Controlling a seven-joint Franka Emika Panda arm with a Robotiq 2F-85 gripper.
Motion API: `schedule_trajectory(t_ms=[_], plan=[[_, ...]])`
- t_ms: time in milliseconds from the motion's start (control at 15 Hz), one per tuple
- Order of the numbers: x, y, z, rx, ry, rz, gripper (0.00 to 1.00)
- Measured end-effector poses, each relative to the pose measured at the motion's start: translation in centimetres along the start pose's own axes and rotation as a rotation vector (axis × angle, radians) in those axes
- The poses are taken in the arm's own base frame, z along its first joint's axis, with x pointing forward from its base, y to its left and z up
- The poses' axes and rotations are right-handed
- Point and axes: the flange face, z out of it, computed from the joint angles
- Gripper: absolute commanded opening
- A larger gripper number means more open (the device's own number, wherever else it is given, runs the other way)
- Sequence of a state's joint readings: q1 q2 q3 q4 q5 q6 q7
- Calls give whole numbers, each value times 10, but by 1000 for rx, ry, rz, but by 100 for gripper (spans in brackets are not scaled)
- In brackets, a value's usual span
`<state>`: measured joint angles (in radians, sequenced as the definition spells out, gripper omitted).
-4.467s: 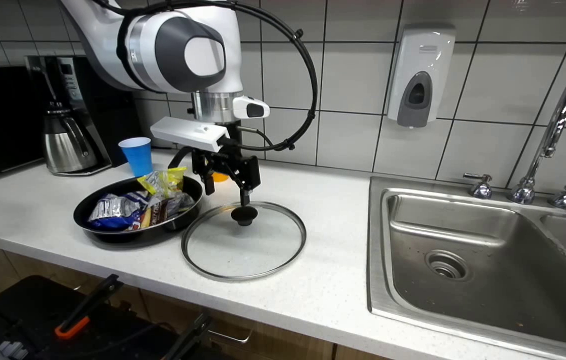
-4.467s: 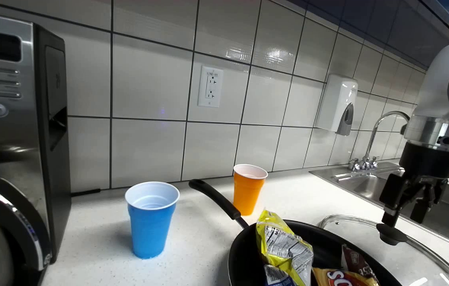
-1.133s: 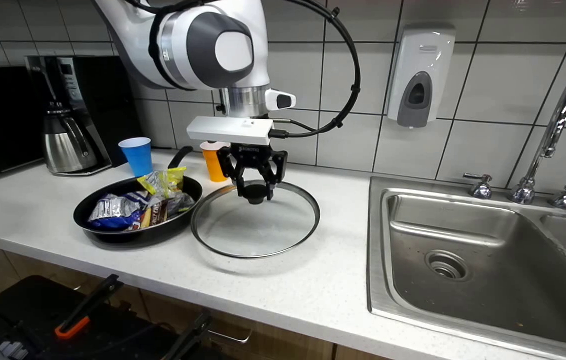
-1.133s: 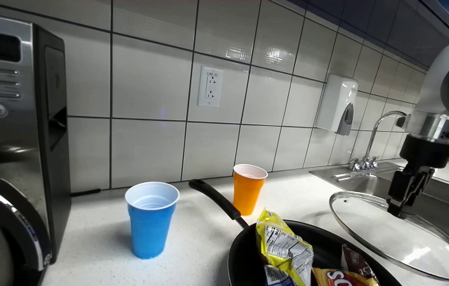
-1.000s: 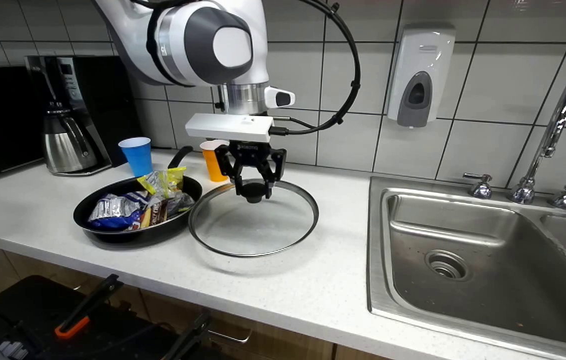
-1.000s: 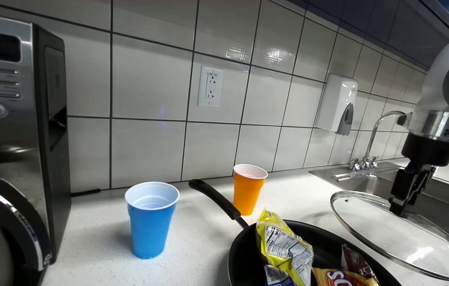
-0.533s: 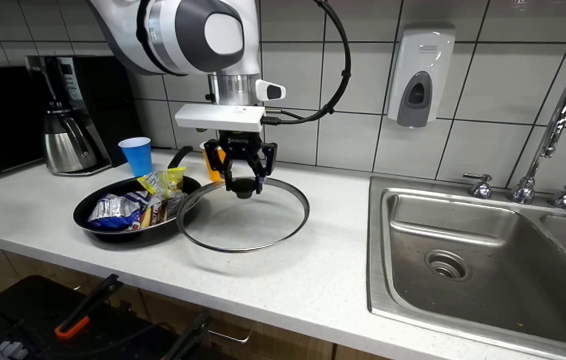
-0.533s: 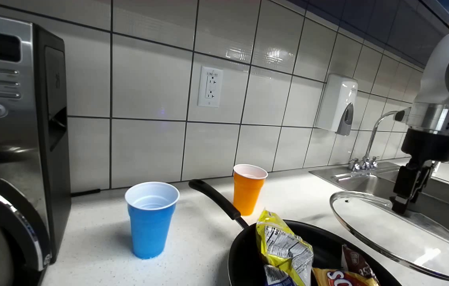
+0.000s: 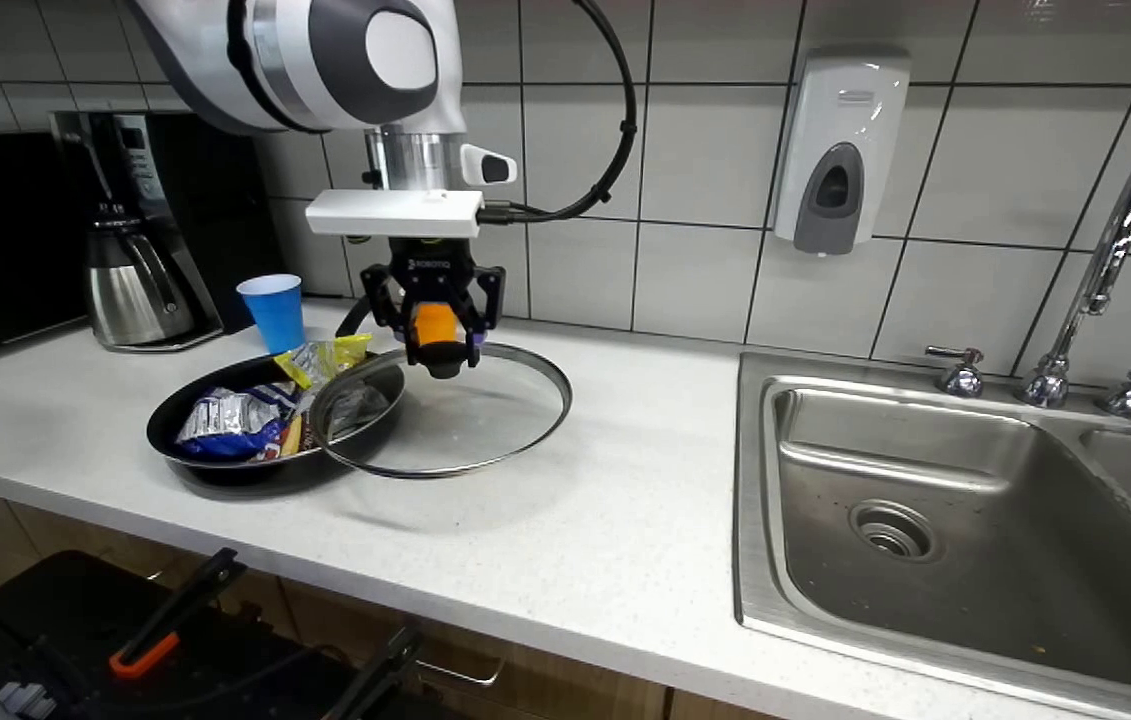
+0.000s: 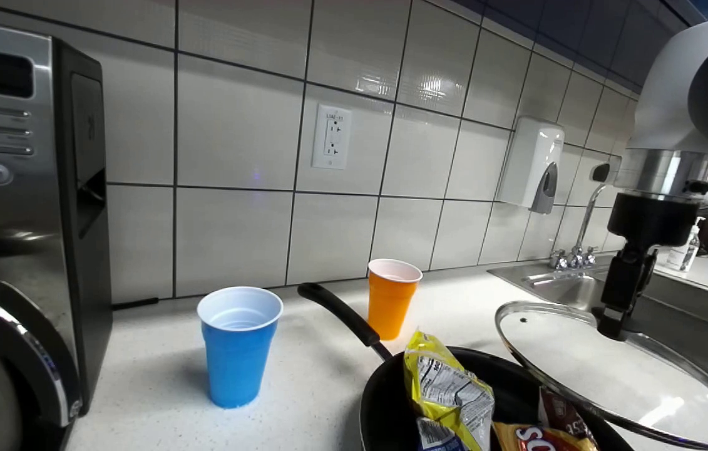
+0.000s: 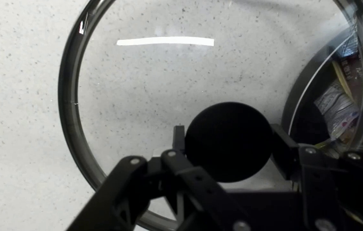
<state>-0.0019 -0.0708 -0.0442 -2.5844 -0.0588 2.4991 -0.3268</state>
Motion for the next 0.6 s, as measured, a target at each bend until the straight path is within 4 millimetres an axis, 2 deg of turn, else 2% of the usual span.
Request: schedule_trajectory(t_ms=[600], plan=[[34,-52,-14,-13,19,-132,39]])
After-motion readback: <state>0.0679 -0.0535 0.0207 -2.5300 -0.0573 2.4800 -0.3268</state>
